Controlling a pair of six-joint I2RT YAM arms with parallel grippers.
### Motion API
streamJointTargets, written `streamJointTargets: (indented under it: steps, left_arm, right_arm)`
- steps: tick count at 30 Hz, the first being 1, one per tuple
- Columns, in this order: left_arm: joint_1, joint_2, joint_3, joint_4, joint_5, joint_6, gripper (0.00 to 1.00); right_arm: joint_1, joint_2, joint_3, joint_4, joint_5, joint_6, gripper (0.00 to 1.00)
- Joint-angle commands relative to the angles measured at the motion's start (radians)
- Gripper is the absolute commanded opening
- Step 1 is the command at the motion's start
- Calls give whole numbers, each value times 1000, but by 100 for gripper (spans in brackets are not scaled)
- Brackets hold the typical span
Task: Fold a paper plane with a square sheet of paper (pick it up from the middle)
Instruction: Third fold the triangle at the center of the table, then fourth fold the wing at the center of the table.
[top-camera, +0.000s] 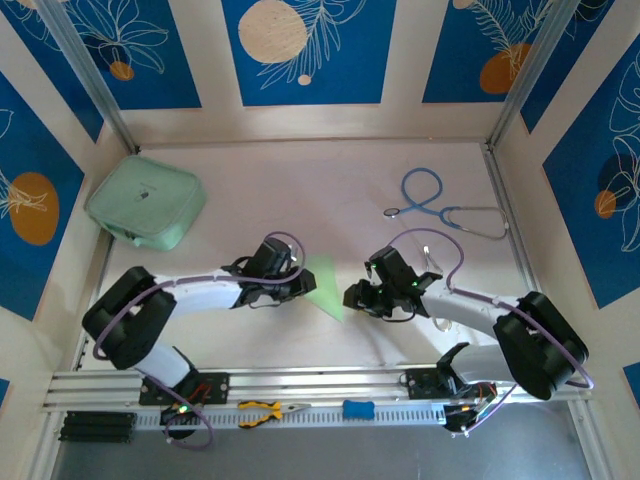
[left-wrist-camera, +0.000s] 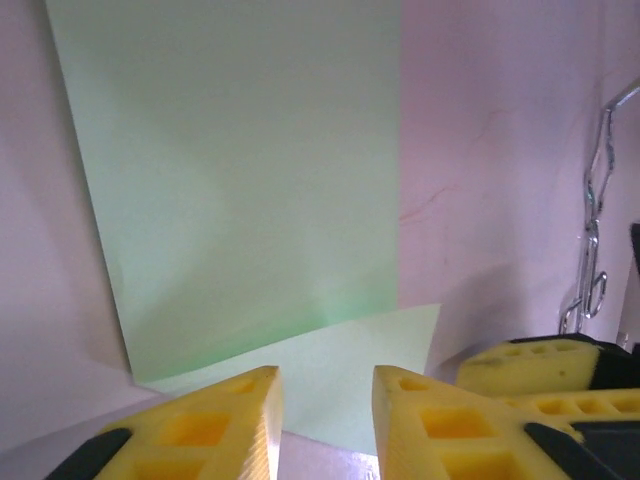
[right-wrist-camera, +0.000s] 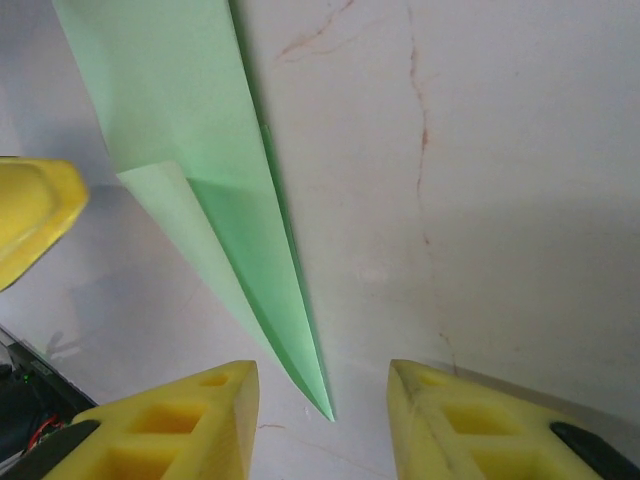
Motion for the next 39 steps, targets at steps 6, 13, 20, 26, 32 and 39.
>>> streamJointTargets:
  steps: [6, 13, 20, 26, 32, 39]
  left_arm:
    - [67, -31, 11, -82, 41, 106, 37]
    - [129, -31, 2, -78, 116, 138, 41]
    - [177, 8, 4, -37, 211, 142, 43]
    - [205, 21, -6, -3, 254, 138, 43]
    - [234, 42, -9, 13, 290, 144, 43]
    - [246, 51, -5, 25, 310, 147, 44]
  right_arm:
    - [67, -41, 27, 22, 100, 3, 40]
    - [99, -7, 44, 83, 57, -61, 41]
    - [51, 107, 118, 89, -18, -111, 39]
    - [17, 165, 129, 138, -88, -132, 39]
    - [48, 159, 111, 184, 3, -167, 39]
    - [56, 171, 134, 115, 35, -203, 40]
